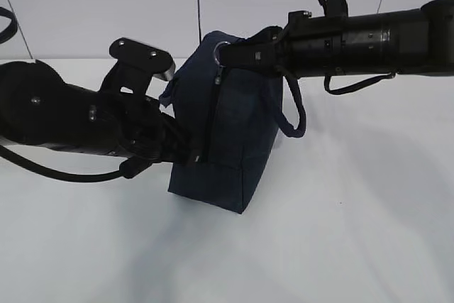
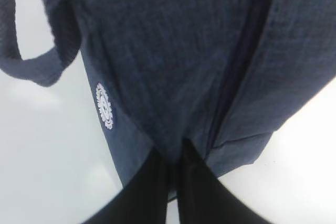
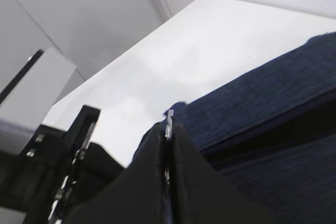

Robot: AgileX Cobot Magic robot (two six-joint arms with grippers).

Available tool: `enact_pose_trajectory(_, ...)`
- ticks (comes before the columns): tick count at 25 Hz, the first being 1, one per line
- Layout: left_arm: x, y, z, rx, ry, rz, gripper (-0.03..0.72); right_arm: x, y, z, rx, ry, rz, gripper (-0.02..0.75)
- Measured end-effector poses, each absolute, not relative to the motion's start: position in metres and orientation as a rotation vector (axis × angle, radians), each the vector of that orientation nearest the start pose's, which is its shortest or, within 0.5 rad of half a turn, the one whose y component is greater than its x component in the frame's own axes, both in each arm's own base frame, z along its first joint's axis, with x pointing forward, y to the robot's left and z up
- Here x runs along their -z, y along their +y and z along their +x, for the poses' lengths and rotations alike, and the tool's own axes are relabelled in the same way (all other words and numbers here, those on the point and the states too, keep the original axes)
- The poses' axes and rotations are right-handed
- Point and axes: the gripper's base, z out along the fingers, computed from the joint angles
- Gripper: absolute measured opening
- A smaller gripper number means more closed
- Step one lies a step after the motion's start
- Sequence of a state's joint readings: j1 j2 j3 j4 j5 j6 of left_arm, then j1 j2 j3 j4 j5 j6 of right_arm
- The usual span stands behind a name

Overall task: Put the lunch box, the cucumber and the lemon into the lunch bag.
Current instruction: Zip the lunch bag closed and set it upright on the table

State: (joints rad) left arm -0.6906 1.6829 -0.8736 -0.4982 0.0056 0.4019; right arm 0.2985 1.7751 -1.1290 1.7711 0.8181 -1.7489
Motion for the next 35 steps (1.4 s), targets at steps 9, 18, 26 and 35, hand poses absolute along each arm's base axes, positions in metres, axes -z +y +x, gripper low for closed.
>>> enact_pose_trajectory(9, -0.189, -0.219, 0.260, 0.421, 2.251, 0.679, -0.006, -0.261, 0.169, 0.356, -0.904, 1.837, -0.655, 0.007)
enact_pose_trajectory(18, -0.188, -0.220, 0.257, 0.446, 2.284, 0.667, -0.006, -0.274, 0.164, 0.371, -0.755, 1.836, -0.599, 0.007)
enact_pose_trajectory(26, -0.187, -0.221, 0.254, 0.477, 2.327, 0.655, -0.006, -0.274, 0.158, 0.378, -0.631, 1.847, -0.581, 0.007)
enact_pose_trajectory(35, -0.205, -0.218, 0.243, 0.540, 2.341, 0.670, -0.007, -0.267, 0.161, 0.396, -0.610, 1.852, -0.564, 0.007)
